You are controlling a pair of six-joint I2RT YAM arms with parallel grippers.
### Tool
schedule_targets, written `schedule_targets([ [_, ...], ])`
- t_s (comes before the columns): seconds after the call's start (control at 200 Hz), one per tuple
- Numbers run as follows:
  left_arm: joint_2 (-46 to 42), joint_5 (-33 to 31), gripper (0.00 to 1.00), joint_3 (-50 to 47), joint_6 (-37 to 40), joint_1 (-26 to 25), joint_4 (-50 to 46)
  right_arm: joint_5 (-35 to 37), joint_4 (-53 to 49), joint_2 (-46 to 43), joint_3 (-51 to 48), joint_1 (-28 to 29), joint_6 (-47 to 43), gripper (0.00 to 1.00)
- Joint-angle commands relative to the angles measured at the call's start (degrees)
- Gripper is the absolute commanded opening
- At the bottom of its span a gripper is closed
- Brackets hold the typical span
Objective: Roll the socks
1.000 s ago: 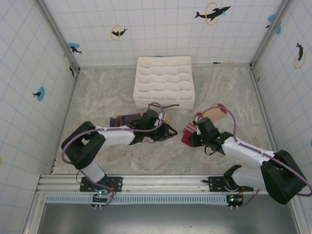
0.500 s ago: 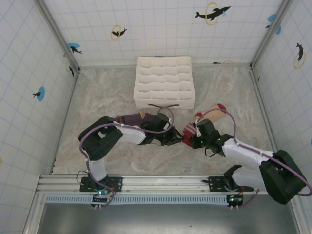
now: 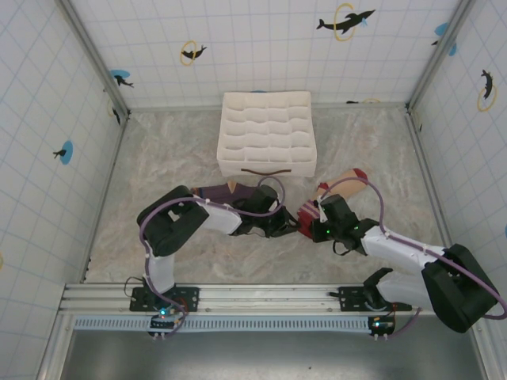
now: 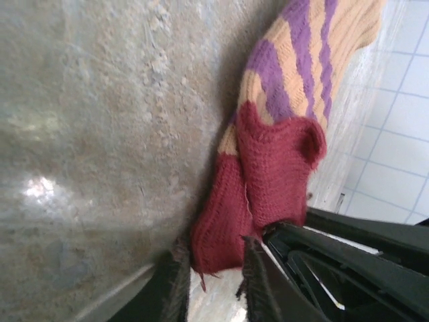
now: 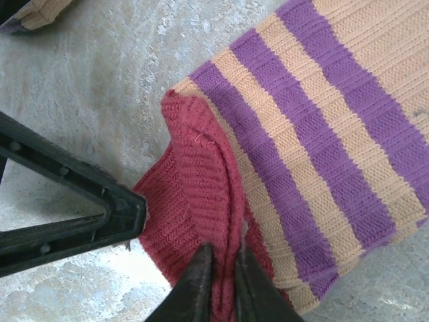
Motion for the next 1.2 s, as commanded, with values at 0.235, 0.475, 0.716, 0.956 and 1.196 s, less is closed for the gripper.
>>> schedule_targets([
  [0.235, 0.90, -2.38, 0.00, 1.68, 0.52, -0.34, -3.00, 0.14, -6.83, -2.01, 4.72, -0.21, -3.91, 0.10],
  [0.475, -1.50, -0.89, 0.00, 2.72, 3.26, -0.08, -7.81, -0.60, -14.32, -1.84, 10.51, 0.78, -7.19, 0.04],
  [0.716, -4.13, -0.17, 0.00, 2.14, 5.66, 0.87, -11.58, 1.05, -18.79, 0.98, 12.98, 3.34, -9.59, 0.01],
  [0.956, -5.54, 0.19, 0.00, 1.02, 7.33, 2.17, -13.62, 1.85, -18.76, 1.47, 11.00, 6.85, -9.99, 0.01],
  [1.196, -5.77, 2.10, 0.00, 0.61, 7.25, 2.39, -13.04, 2.10, -14.24, 0.72, 7.76, 8.12, -10.14, 0.15],
])
